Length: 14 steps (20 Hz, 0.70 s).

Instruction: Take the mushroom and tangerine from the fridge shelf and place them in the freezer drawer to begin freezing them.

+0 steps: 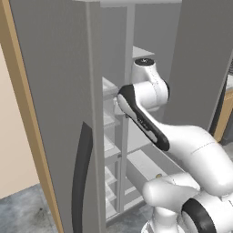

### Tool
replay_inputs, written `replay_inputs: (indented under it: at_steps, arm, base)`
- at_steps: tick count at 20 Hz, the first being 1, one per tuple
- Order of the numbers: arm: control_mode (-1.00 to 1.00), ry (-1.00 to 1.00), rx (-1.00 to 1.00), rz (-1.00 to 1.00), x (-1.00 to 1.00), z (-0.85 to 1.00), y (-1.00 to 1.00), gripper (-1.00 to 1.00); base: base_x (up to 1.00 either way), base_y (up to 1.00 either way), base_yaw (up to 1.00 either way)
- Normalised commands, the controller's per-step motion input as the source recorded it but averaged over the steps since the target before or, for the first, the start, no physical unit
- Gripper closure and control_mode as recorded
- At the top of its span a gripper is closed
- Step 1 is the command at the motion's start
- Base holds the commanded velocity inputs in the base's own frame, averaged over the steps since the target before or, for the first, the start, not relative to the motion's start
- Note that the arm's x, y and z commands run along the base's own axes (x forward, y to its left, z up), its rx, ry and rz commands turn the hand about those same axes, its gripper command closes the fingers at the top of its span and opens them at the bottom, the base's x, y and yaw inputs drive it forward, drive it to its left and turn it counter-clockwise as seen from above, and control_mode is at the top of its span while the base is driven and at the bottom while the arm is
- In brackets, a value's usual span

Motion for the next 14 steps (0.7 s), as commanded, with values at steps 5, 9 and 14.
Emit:
replay_inputs:
  at_steps: [5, 9, 14]
  arm:
    - [-1.00, 0.22, -0.01, -0.35, -0.35, -0.39, -1.00, 1.00]
    - [-1.00, 0.27, -0.01, -0.43, 0.41, -0.61, -1.00, 1.00]
    - [-1.00, 0.29, 0.00, -0.37, 0.74, -0.64, -0.80, 1.00]
  base:
    - [0.00, 0.00, 0.00]
    - [0.00, 0.00, 0.00]
    - [0.00, 0.00, 0.00]
